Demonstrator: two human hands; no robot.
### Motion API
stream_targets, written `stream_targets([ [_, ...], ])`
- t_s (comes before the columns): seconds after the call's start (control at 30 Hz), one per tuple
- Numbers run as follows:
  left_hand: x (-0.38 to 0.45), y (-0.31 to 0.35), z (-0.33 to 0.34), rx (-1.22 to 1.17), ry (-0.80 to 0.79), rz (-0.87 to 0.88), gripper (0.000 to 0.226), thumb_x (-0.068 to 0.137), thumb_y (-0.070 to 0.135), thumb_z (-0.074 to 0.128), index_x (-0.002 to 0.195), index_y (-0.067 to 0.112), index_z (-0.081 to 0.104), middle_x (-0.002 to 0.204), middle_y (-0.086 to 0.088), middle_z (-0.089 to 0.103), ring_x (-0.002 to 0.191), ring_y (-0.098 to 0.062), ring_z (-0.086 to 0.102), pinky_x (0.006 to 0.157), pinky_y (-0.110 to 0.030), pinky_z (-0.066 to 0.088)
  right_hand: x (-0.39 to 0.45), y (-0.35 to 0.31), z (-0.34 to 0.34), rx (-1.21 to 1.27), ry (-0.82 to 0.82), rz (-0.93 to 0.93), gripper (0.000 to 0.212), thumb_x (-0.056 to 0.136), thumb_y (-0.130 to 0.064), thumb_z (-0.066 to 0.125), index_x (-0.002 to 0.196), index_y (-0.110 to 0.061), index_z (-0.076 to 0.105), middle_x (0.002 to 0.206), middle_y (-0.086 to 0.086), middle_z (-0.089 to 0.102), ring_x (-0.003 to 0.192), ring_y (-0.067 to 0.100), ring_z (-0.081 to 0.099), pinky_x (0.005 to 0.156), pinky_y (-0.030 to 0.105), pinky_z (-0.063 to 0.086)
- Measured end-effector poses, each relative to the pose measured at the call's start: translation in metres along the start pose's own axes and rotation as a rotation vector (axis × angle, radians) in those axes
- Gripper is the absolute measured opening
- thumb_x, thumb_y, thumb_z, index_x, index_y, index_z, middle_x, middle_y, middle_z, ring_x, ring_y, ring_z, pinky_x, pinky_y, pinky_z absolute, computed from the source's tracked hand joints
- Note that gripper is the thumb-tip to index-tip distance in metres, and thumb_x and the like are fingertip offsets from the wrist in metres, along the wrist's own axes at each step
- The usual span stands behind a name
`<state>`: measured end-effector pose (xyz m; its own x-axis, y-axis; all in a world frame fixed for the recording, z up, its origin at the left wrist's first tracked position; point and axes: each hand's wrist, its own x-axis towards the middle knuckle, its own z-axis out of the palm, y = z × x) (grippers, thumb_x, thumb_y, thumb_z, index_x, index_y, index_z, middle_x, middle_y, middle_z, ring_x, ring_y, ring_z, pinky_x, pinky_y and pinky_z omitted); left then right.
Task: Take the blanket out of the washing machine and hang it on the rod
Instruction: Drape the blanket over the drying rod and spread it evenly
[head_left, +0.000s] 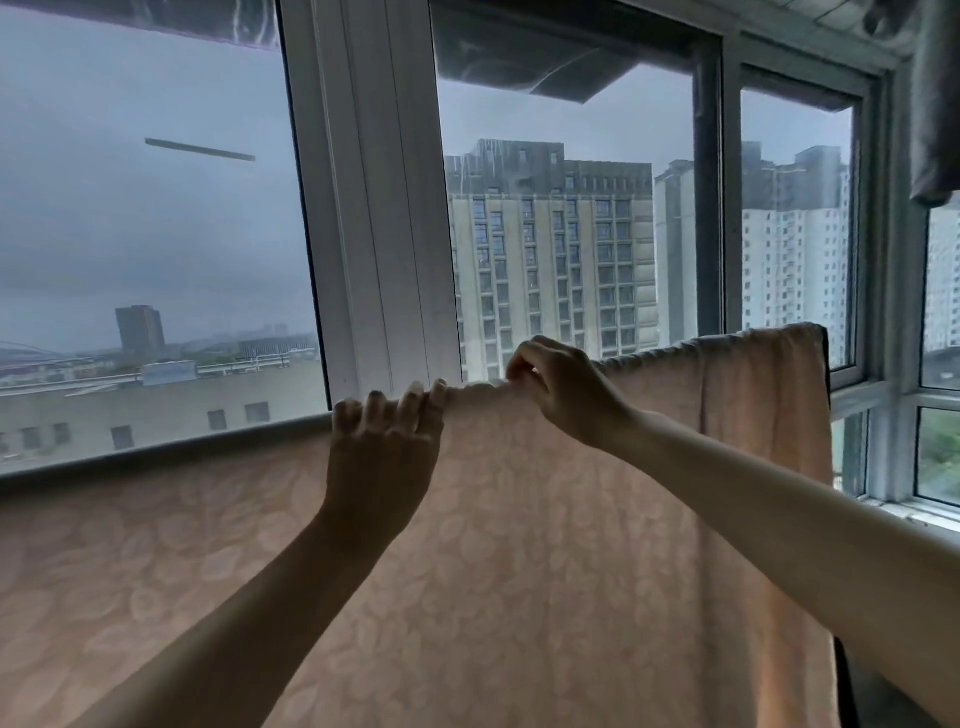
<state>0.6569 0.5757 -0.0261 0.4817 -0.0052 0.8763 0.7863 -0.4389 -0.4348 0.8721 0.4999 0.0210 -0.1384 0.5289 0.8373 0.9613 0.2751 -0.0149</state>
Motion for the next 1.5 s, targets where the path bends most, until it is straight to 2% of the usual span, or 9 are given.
stream_targets([
  [0.1, -0.005, -0.006, 0.001, 0.009, 0.018, 0.003, 0.043, 0.090, 0.019, 0.064, 0.131, 0.012, 0.057, 0.118, -0.009, 0.067, 0.084, -0.031, 0.065, 0.075, -0.041, 0.043, -0.003, 0.018, -0.006, -0.013, -0.048, 0.035, 0.011, 0.092, -0.012, 0.059, 0.101, -0.009, 0.066, 0.099, 0.005, 0.066, 0.090, 0.018, 0.062, 0.083, 0.034, 0.052],
  [0.2, -0.006, -0.010, 0.001, 0.016, 0.029, -0.001, 0.039, 0.094, 0.021, 0.056, 0.132, 0.014, 0.056, 0.118, -0.008, 0.067, 0.084, -0.031, 0.063, 0.075, -0.040, 0.039, -0.004, 0.027, -0.009, -0.009, -0.099, 0.030, 0.012, 0.091, -0.018, 0.063, 0.100, -0.011, 0.066, 0.096, 0.003, 0.067, 0.087, 0.019, 0.063, 0.079, 0.033, 0.052],
  [0.4, -0.006, -0.015, 0.002, -0.063, 0.012, 0.025, 0.040, 0.098, 0.029, 0.041, 0.131, 0.016, 0.057, 0.117, -0.006, 0.067, 0.082, -0.029, 0.062, 0.073, -0.039, 0.038, -0.008, 0.028, 0.000, 0.033, -0.078, 0.080, 0.011, 0.093, -0.029, 0.060, 0.097, -0.019, 0.058, 0.095, -0.001, 0.061, 0.084, 0.017, 0.058, 0.072, 0.033, 0.049],
  [0.57, -0.007, -0.018, 0.010, -0.121, 0.014, 0.046, 0.041, 0.097, 0.030, 0.042, 0.134, 0.018, 0.055, 0.119, -0.005, 0.065, 0.082, -0.026, 0.059, 0.072, -0.038, 0.038, -0.011, 0.031, -0.002, 0.059, -0.085, 0.090, 0.006, 0.093, -0.029, 0.058, 0.092, -0.024, 0.056, 0.092, -0.004, 0.059, 0.083, 0.014, 0.058, 0.072, 0.031, 0.048],
  [0.8, -0.006, -0.030, 0.020, -0.180, -0.007, 0.071, 0.041, 0.098, 0.028, 0.042, 0.136, 0.019, 0.052, 0.119, -0.004, 0.064, 0.085, -0.024, 0.059, 0.072, -0.037, 0.035, -0.006, 0.031, -0.004, 0.064, -0.084, 0.116, 0.008, 0.093, -0.020, 0.060, 0.086, -0.021, 0.055, 0.082, -0.009, 0.056, 0.076, 0.006, 0.054, 0.065, 0.019, 0.038],
  [0.93, -0.008, -0.029, 0.022, -0.178, 0.019, 0.065, 0.041, 0.097, 0.029, 0.045, 0.137, 0.020, 0.052, 0.121, -0.004, 0.064, 0.085, -0.024, 0.059, 0.073, -0.039, 0.039, -0.004, 0.029, -0.003, 0.066, -0.047, 0.127, 0.005, 0.093, -0.012, 0.057, 0.089, -0.015, 0.058, 0.085, -0.005, 0.061, 0.079, 0.011, 0.058, 0.069, 0.023, 0.043],
  [1.1, -0.008, -0.020, 0.021, -0.129, 0.067, 0.061, 0.041, 0.098, 0.027, 0.045, 0.137, 0.017, 0.052, 0.122, -0.007, 0.063, 0.082, -0.025, 0.058, 0.074, -0.040, 0.039, 0.004, 0.041, -0.011, -0.043, -0.044, 0.156, 0.010, 0.097, -0.020, 0.049, 0.092, -0.017, 0.056, 0.089, 0.002, 0.064, 0.079, 0.019, 0.061, 0.072, 0.038, 0.053],
  [1.23, -0.002, -0.007, 0.021, -0.122, 0.090, 0.072, 0.039, 0.097, 0.025, 0.045, 0.132, 0.011, 0.057, 0.124, -0.010, 0.063, 0.085, -0.026, 0.060, 0.077, -0.041, 0.041, 0.005, 0.055, -0.019, -0.060, -0.079, 0.215, 0.012, 0.098, -0.019, 0.049, 0.094, -0.013, 0.058, 0.089, 0.006, 0.065, 0.080, 0.020, 0.061, 0.076, 0.041, 0.053],
  [1.5, 0.014, 0.014, 0.022, -0.161, 0.043, 0.058, 0.037, 0.097, 0.027, 0.042, 0.125, 0.012, 0.060, 0.121, -0.005, 0.064, 0.090, -0.023, 0.063, 0.081, -0.041, 0.041, -0.004, 0.059, -0.014, -0.030, 0.006, 0.163, 0.011, 0.095, -0.012, 0.054, 0.093, -0.005, 0.062, 0.088, 0.008, 0.066, 0.080, 0.016, 0.058, 0.071, 0.024, 0.042],
])
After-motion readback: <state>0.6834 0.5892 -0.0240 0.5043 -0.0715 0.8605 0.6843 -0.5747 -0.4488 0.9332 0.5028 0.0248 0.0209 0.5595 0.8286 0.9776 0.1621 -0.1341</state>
